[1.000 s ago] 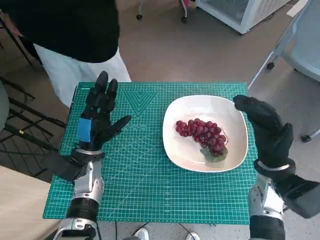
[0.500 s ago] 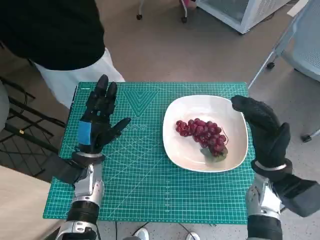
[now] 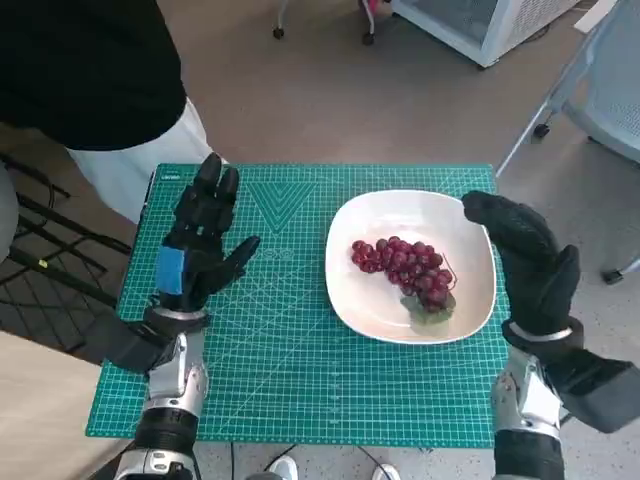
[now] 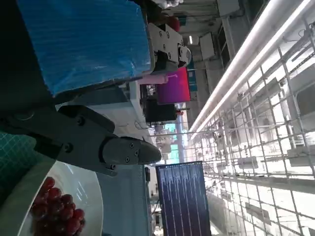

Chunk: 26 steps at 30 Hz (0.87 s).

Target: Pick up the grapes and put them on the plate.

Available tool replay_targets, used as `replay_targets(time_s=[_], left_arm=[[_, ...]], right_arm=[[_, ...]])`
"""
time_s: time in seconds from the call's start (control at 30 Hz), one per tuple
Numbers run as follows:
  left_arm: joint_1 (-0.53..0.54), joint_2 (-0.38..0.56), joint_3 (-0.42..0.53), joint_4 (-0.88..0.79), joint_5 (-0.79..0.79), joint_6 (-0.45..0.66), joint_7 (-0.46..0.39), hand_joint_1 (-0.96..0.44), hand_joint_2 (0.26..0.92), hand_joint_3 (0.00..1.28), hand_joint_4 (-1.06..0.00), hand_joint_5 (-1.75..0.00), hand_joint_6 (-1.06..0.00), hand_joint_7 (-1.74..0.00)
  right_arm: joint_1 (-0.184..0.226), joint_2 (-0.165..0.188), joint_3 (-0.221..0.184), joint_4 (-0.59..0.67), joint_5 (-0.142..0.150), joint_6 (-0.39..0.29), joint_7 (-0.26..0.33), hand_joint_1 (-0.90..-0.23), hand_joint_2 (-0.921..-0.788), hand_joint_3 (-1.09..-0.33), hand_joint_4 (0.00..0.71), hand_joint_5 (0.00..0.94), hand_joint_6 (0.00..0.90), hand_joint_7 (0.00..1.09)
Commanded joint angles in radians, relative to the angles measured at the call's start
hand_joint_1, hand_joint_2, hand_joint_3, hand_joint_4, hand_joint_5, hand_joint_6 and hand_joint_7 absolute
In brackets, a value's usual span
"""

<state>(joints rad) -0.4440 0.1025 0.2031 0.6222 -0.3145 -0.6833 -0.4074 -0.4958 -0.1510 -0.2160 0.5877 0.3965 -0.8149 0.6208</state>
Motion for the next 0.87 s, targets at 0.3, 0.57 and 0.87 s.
replay_targets(time_s=[0.3,0.57,0.87], left_arm=[[0.027,-0.001,-0.015,-0.050,0.006,0.040,-0.006,-0.40,0.921,0.28,-0.17,0.00,-0.24,0.00],[0.037,-0.005,-0.023,-0.073,-0.010,0.064,-0.025,-0.40,0.921,0.28,-0.17,0.00,-0.25,0.00],[0.040,-0.011,-0.025,-0.087,-0.036,0.082,-0.066,-0.39,0.921,0.29,-0.17,0.00,-0.25,0.00]], right_arm=[[0.001,0.004,0.000,0.025,-0.007,0.008,-0.007,-0.512,-0.921,-0.563,0.193,0.004,0.064,0.26],[-0.006,0.003,0.003,0.019,-0.019,0.019,-0.018,-0.517,-0.921,-0.564,0.199,0.006,0.076,0.25],[-0.012,0.005,0.015,0.007,-0.032,0.031,-0.031,-0.522,-0.921,-0.565,0.203,0.006,0.085,0.24]])
